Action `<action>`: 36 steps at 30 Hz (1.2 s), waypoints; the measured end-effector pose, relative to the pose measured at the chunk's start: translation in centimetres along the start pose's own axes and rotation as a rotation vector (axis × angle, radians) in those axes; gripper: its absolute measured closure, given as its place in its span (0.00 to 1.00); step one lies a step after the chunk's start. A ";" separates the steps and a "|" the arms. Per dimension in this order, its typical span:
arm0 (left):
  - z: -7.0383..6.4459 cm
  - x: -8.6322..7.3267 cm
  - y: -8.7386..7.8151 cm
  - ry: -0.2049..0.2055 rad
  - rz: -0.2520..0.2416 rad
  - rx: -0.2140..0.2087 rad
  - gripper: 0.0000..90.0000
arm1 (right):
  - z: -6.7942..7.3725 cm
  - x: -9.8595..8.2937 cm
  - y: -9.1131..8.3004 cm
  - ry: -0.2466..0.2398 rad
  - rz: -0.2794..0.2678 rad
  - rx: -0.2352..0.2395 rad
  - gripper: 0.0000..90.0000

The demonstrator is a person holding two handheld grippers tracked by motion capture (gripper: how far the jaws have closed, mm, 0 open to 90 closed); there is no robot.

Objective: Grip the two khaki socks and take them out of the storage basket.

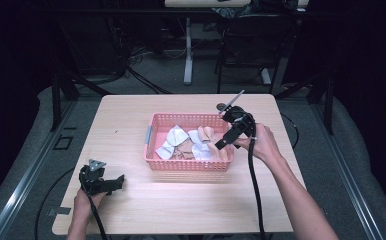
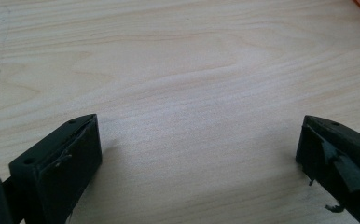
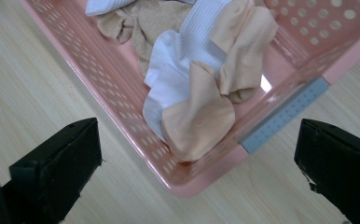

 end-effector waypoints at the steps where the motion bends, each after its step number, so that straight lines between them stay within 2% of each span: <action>1: 0.0 0.0 0.0 0.000 0.000 -0.001 0.00 | 0.2 0.2 0.5 -0.004 0.011 0.004 0.01; 3: 0.0 0.0 0.0 0.000 0.000 -0.001 0.00 | 0.3 0.4 0.9 -0.004 0.025 0.012 0.03; 4: 0.0 0.0 0.0 0.000 0.000 -0.001 0.00 | 0.5 0.7 1.8 0.010 0.025 0.045 0.16; 6: 0.0 0.0 0.0 0.000 0.000 -0.001 0.00 | 0.6 0.9 2.2 0.022 0.025 0.055 0.19; 7: 0.0 0.0 0.0 0.000 0.000 -0.001 0.00 | 0.7 1.1 3.0 0.024 0.044 0.052 0.35; 10: 0.0 0.0 0.0 0.000 0.000 -0.001 0.00 | 0.9 1.1 3.9 0.020 0.065 0.054 0.40; 11: 0.0 0.0 0.0 -0.002 0.001 -0.001 0.00 | 1.1 1.0 5.0 0.035 0.094 0.045 0.45; 12: 0.0 0.0 0.0 -0.001 0.001 -0.001 0.00 | 1.1 1.0 5.4 0.038 0.104 0.046 0.47; 14: 0.0 0.0 0.0 0.000 0.000 -0.001 0.00 | 1.1 0.8 6.4 0.052 0.126 0.019 0.51; 16: 0.0 0.0 0.0 -0.001 0.000 -0.001 0.00 | 1.1 0.7 6.7 0.060 0.128 0.014 0.53; 17: 0.0 0.0 0.0 -0.002 0.001 -0.001 0.00 | 1.1 0.5 7.3 0.063 0.160 0.008 0.57; 19: 0.0 0.0 0.0 -0.002 0.001 -0.001 0.00 | 1.0 0.3 7.8 0.055 0.173 -0.002 0.60; 21: 0.0 0.0 0.0 0.000 0.000 -0.001 0.00 | 1.1 0.2 8.0 0.055 0.179 -0.001 0.62; 22: 0.0 0.0 0.0 -0.002 0.001 -0.001 0.00 | 1.3 0.1 8.4 0.079 0.166 0.002 0.68; 25: 0.0 0.0 0.0 -0.002 0.001 -0.001 0.00 | 1.4 0.1 8.5 0.052 0.174 -0.015 0.80; 26: 0.0 0.0 0.0 -0.002 0.001 -0.001 0.00 | 1.4 0.1 8.5 0.052 0.174 -0.015 0.80; 27: 0.0 0.0 0.0 -0.004 0.002 -0.001 0.00 | 1.4 0.1 8.5 0.041 0.183 -0.022 0.87; 28: 0.0 0.0 0.0 -0.003 0.002 0.000 0.00 | 1.4 0.1 8.5 0.042 0.185 -0.021 0.90; 31: 0.0 0.0 0.0 -0.003 0.002 -0.001 0.00 | 1.3 0.1 8.6 0.050 0.175 -0.023 0.92; 34: 0.0 0.0 0.0 -0.003 0.001 -0.001 0.00 | 1.4 0.0 8.2 0.062 0.150 -0.005 0.93; 36: 0.0 0.0 0.0 -0.003 0.001 -0.001 0.00 | 1.4 0.0 7.9 0.067 0.153 0.007 0.93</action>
Point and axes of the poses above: each handheld gripper's, and its own axes: y roughly forward along the jaws, x roughly out of its top, z roughly to its left, the point moved 5 cm from there along y, roughly forward along the jaws, and after that the axes turned 12 degrees about -x, right-handed, at the moved point
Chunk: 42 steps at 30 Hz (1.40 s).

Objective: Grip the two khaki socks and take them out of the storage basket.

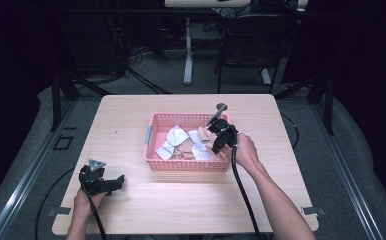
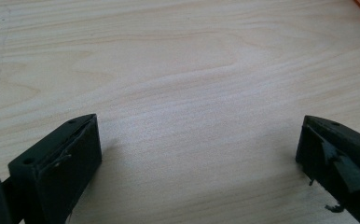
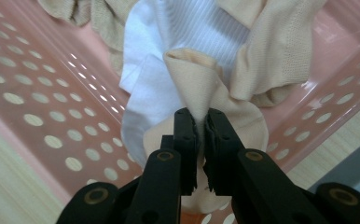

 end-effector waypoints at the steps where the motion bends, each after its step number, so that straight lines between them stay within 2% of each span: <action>1: 0.0 0.0 0.0 0.000 0.000 0.000 0.00 | 0.1 0.0 -0.2 0.015 -0.025 0.005 0.93; 2: 0.0 0.0 0.0 0.000 0.000 0.000 0.00 | 0.1 0.1 -0.4 0.018 -0.030 0.012 0.93; 3: 0.0 0.0 0.0 0.000 0.001 0.000 0.00 | -0.1 0.0 -0.7 -0.002 -0.017 0.009 0.93; 5: 0.0 0.0 0.0 0.000 0.000 0.000 0.00 | 0.0 0.1 -0.9 0.020 -0.042 0.016 0.93; 6: 0.0 0.0 0.0 -0.002 -0.001 0.000 0.00 | -0.2 0.1 -1.3 0.002 -0.033 0.011 0.93; 7: 0.0 0.0 0.0 -0.002 0.000 0.000 0.00 | -0.1 0.1 -1.4 0.015 -0.044 0.019 0.93; 8: 0.0 0.0 0.0 -0.002 0.000 0.000 0.00 | -0.2 0.1 -1.7 0.004 -0.041 0.009 0.93; 14: 0.0 0.0 0.0 -0.002 0.000 0.000 0.00 | -0.3 0.3 -3.1 0.008 -0.073 0.033 0.93; 15: 0.0 0.0 0.0 -0.001 0.000 0.000 0.00 | -0.3 0.3 -3.4 0.022 -0.079 0.041 0.94; 17: 0.0 0.0 0.0 -0.002 0.000 0.000 0.00 | -0.5 0.4 -3.9 0.005 -0.074 0.024 0.94; 22: 0.0 0.0 0.0 -0.001 0.000 0.001 0.00 | -0.8 0.7 -5.1 0.013 -0.101 0.043 0.94; 26: 0.0 0.0 0.0 -0.001 -0.001 0.001 0.00 | -0.7 0.8 -5.4 0.005 -0.091 0.040 0.94; 27: 0.0 0.0 0.0 -0.001 -0.001 0.000 0.00 | -0.7 0.9 -5.5 -0.010 -0.080 0.036 0.94; 32: 0.0 0.0 0.0 -0.001 -0.001 0.001 0.00 | -0.6 1.3 -6.1 -0.009 -0.081 0.049 0.94; 34: 0.0 0.0 0.0 -0.001 -0.001 0.001 0.00 | -0.7 1.4 -6.4 -0.019 -0.087 0.037 0.94; 41: 0.0 0.0 0.0 0.000 -0.001 0.001 0.00 | -1.0 1.6 -7.4 -0.017 -0.111 0.046 0.94; 42: 0.0 0.0 0.0 -0.002 0.000 0.001 0.00 | -1.0 1.7 -7.9 -0.018 -0.125 0.046 0.94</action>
Point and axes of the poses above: each handheld gripper's, and its own axes: y roughly forward along the jaws, x roughly out of its top, z roughly to its left, the point moved 5 cm from there along y, roughly forward along the jaws, and after that the axes turned 12 degrees about -x, right-handed, at the moved point
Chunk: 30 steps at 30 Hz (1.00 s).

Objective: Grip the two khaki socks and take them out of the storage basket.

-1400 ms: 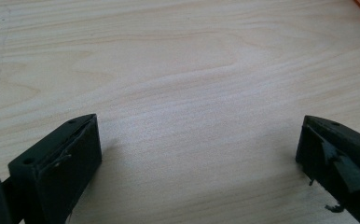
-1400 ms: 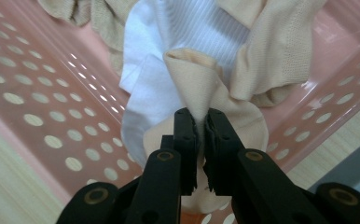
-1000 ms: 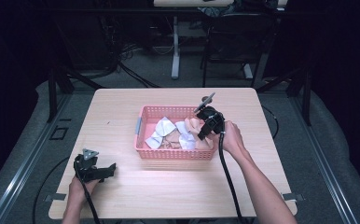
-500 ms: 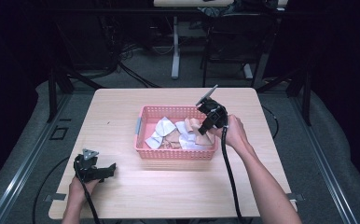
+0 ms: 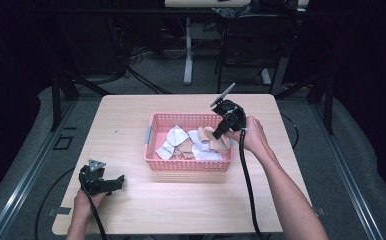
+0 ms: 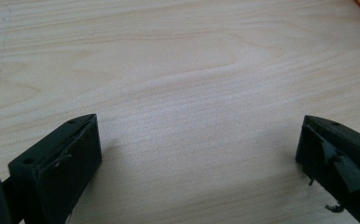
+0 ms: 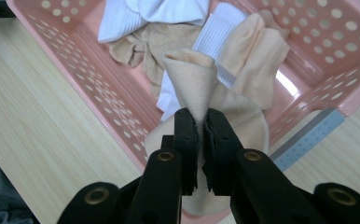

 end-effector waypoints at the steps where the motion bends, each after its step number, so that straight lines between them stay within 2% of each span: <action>1: 0.0 0.0 0.0 0.000 0.000 0.000 0.00 | 0.0 0.0 -0.2 -0.003 0.001 -0.002 0.94; 16: 0.0 0.0 0.0 0.001 -0.001 0.000 0.00 | -0.6 1.0 -3.6 -0.020 -0.041 -0.001 0.94; 25: 0.0 0.0 0.0 0.001 -0.001 0.001 0.00 | -0.8 1.3 -4.9 -0.009 -0.064 0.004 0.93; 30: 0.0 0.0 0.0 0.001 -0.001 0.000 0.00 | -1.5 1.3 -5.8 -0.004 -0.081 -0.005 0.93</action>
Point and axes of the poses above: each handheld gripper's, and its own axes: y roughly forward along the jaws, x roughly out of its top, z roughly to its left, the point moved 5 cm from there along y, roughly forward along the jaws, and after that the axes turned 12 degrees about -x, right-handed, at the moved point
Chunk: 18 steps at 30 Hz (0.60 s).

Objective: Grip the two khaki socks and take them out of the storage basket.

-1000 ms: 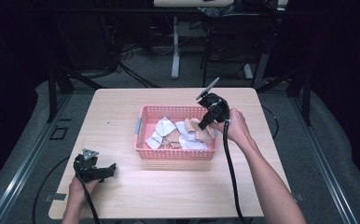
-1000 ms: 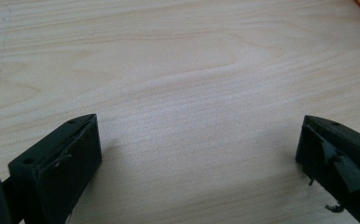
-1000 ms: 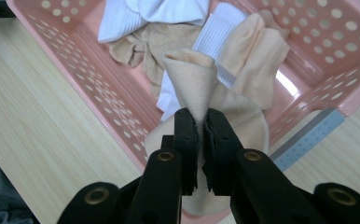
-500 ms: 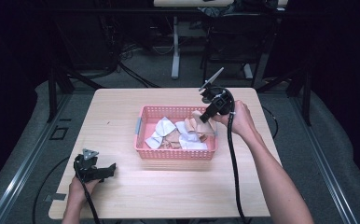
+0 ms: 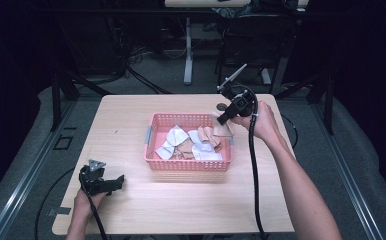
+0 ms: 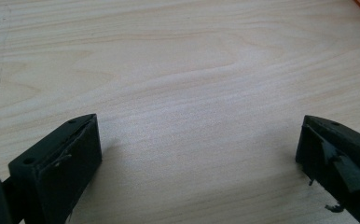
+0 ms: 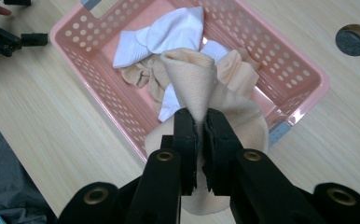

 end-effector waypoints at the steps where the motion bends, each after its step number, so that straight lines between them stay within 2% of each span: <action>1: 0.0 0.0 0.0 0.000 0.000 0.000 0.00 | 0.0 0.0 0.0 0.000 0.000 0.000 0.93; 4: 0.0 0.0 0.0 0.000 0.000 0.000 0.00 | -0.5 -0.1 -0.6 0.018 -0.016 -0.008 0.93; 8: 0.0 0.0 0.0 0.000 0.000 0.001 0.00 | -1.1 -0.1 -1.2 0.013 -0.028 -0.031 0.94; 11: 0.0 0.0 0.0 0.000 0.000 0.001 0.00 | -1.9 -0.4 -1.9 0.041 -0.049 -0.040 0.93; 18: 0.0 0.0 0.0 -0.001 0.000 0.000 0.00 | -3.6 -1.3 -2.5 0.064 -0.045 -0.062 0.93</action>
Point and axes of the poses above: each handheld gripper's, and its own axes: y roughly forward along the jaws, x roughly out of its top, z roughly to its left, the point moved 5 cm from there along y, roughly forward along the jaws, and after that the axes turned 12 degrees about -x, right-handed, at the moved point
